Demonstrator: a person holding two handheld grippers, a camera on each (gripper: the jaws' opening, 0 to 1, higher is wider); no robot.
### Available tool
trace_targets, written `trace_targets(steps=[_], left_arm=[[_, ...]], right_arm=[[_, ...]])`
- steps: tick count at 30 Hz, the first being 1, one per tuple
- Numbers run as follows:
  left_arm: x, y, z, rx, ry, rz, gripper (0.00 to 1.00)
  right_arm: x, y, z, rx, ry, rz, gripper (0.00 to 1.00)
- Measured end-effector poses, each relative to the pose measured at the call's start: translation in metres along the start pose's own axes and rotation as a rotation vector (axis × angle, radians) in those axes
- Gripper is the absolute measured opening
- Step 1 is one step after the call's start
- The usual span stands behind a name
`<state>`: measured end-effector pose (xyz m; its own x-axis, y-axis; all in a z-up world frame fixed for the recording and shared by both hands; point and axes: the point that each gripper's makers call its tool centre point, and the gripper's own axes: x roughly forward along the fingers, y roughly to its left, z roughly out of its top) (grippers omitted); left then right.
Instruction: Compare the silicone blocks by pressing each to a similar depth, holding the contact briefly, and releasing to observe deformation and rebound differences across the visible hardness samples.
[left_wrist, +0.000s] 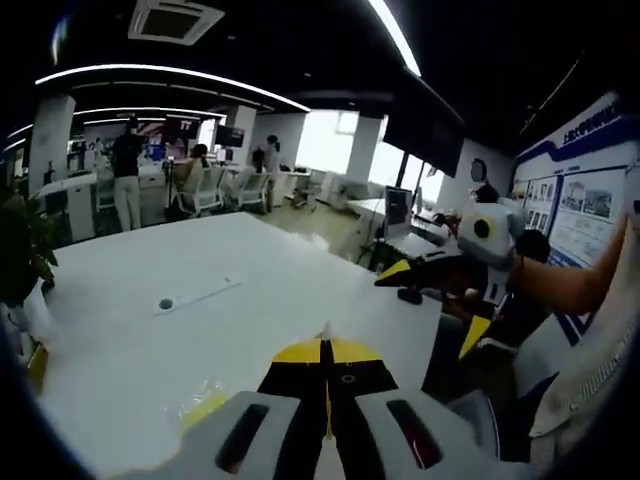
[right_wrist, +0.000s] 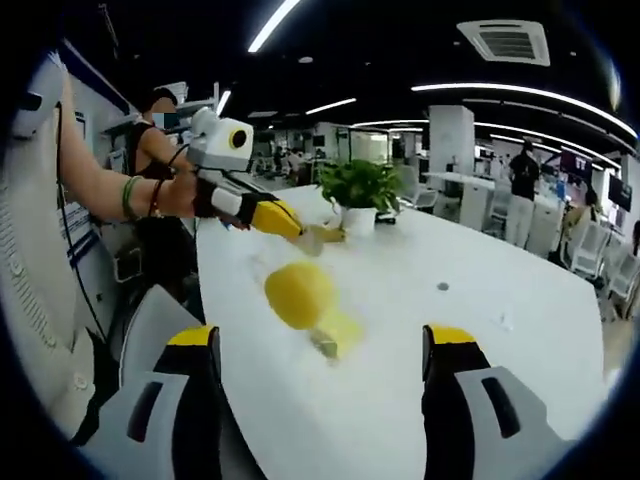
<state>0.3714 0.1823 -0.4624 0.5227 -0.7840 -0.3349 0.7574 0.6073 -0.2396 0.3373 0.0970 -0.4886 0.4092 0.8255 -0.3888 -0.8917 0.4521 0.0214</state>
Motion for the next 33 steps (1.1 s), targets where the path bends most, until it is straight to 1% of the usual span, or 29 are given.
trace_targets(steps=[2, 3, 4, 5, 7, 9, 10, 11, 12, 13, 15, 19, 23, 24, 28, 31, 33], left_arm=[[-0.001, -0.006, -0.004, -0.001, 0.009, -0.006, 0.00], [-0.001, -0.005, -0.005, 0.000, 0.006, 0.004, 0.00], [-0.001, -0.007, -0.006, -0.006, 0.014, -0.006, 0.00], [-0.001, -0.007, -0.007, -0.002, 0.008, 0.007, 0.00], [-0.001, -0.011, -0.007, -0.010, 0.011, -0.005, 0.00], [0.001, -0.015, -0.007, -0.007, 0.016, -0.011, 0.00], [0.001, -0.017, -0.005, 0.009, 0.009, -0.007, 0.00], [0.002, -0.021, -0.005, -0.005, 0.016, -0.030, 0.00], [0.003, -0.021, -0.002, 0.010, 0.007, -0.016, 0.00], [0.003, -0.024, -0.001, 0.005, 0.012, -0.029, 0.00], [0.004, -0.027, 0.001, 0.017, 0.005, -0.026, 0.00], [0.007, -0.036, 0.007, 0.028, 0.006, -0.042, 0.00], [0.009, -0.040, 0.014, 0.035, -0.001, -0.050, 0.00], [0.010, -0.042, 0.015, 0.034, 0.001, -0.060, 0.00], [0.010, -0.047, 0.020, 0.050, -0.003, -0.063, 0.00], [0.011, -0.046, 0.021, 0.047, 0.001, -0.071, 0.00], [0.011, -0.046, 0.023, 0.053, 0.001, -0.075, 0.00]], right_arm=[[0.007, 0.001, 0.002, -0.008, 0.006, 0.016, 0.77], [0.011, 0.003, 0.003, -0.017, 0.010, 0.031, 0.77], [0.016, 0.005, 0.006, -0.024, 0.008, 0.043, 0.77], [0.020, 0.006, 0.008, -0.032, 0.011, 0.053, 0.76], [0.028, 0.010, 0.011, -0.048, 0.019, 0.085, 0.75], [0.036, 0.014, 0.012, -0.078, 0.039, 0.121, 0.75], [0.040, 0.016, 0.011, -0.095, 0.058, 0.142, 0.75], [0.043, 0.016, 0.013, -0.097, 0.057, 0.149, 0.75], [0.048, 0.016, 0.013, -0.104, 0.069, 0.166, 0.75], [0.050, 0.016, 0.012, -0.110, 0.079, 0.174, 0.75], [0.057, 0.016, 0.013, -0.123, 0.086, 0.193, 0.74], [0.068, 0.017, 0.010, -0.164, 0.128, 0.238, 0.72], [0.080, 0.018, 0.005, -0.194, 0.168, 0.285, 0.69], [0.081, 0.018, 0.004, -0.196, 0.181, 0.294, 0.68], [0.092, 0.016, 0.001, -0.181, 0.201, 0.332, 0.65], [0.096, 0.018, -0.003, -0.180, 0.222, 0.362, 0.60], [0.097, 0.020, -0.007, -0.187, 0.247, 0.384, 0.54]])
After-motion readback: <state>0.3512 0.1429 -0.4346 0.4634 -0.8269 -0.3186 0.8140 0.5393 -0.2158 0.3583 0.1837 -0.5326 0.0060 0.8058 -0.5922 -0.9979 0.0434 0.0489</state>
